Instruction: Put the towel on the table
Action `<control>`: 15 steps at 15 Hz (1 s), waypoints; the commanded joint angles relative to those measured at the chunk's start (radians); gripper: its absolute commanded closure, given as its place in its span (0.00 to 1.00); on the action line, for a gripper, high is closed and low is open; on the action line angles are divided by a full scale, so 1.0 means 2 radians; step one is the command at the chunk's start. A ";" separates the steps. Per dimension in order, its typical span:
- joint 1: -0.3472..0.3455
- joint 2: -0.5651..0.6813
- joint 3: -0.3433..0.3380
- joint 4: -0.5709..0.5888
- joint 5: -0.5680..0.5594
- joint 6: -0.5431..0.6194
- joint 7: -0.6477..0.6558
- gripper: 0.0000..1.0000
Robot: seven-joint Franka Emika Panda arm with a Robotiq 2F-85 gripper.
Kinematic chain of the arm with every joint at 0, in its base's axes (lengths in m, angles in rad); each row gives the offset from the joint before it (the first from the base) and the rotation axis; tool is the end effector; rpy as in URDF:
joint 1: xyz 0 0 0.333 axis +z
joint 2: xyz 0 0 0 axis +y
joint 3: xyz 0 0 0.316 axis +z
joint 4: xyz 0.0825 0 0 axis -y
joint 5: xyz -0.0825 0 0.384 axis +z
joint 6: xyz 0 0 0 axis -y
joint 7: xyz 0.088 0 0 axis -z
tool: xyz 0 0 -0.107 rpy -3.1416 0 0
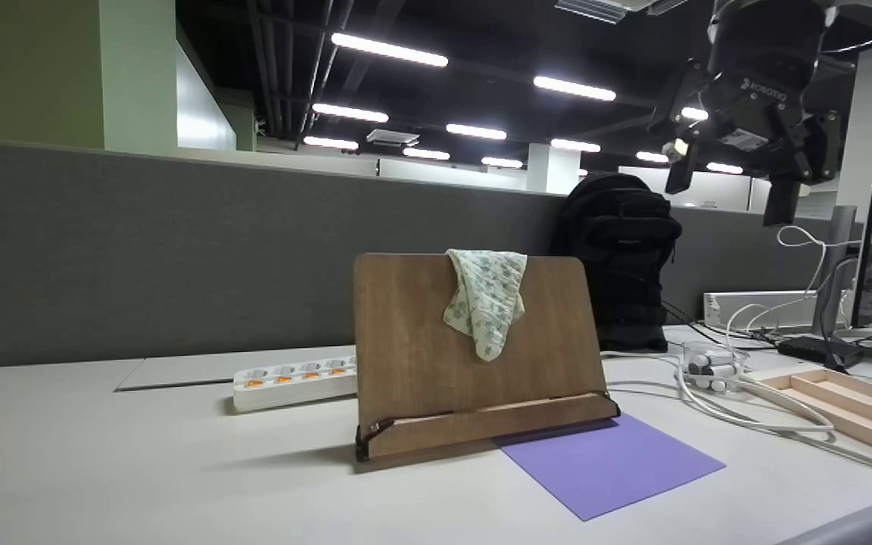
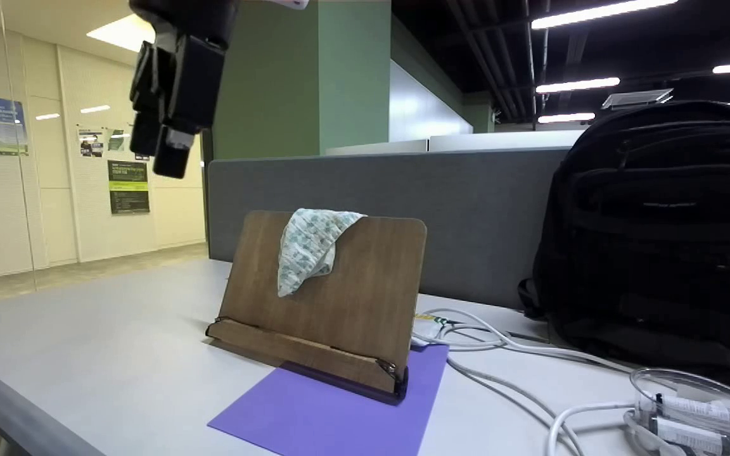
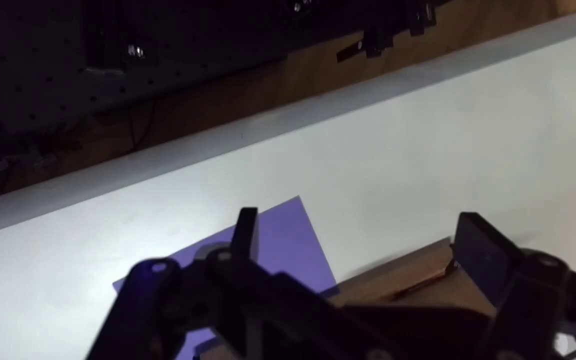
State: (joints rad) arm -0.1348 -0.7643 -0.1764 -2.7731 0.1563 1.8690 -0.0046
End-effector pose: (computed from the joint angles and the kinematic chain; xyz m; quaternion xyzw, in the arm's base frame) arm 0.2873 -0.0748 0.4112 -0.9767 0.1508 0.0567 0.1419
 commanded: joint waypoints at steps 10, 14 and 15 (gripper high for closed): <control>0.020 0.164 0.032 0.062 -0.014 0.277 -0.017 0.00; 0.051 0.230 0.039 0.109 -0.012 0.292 -0.046 0.00; 0.056 0.243 0.042 0.120 -0.013 0.295 -0.052 0.00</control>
State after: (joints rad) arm -0.0547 -0.3792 -0.1038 -2.6277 0.1362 2.4582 -0.0777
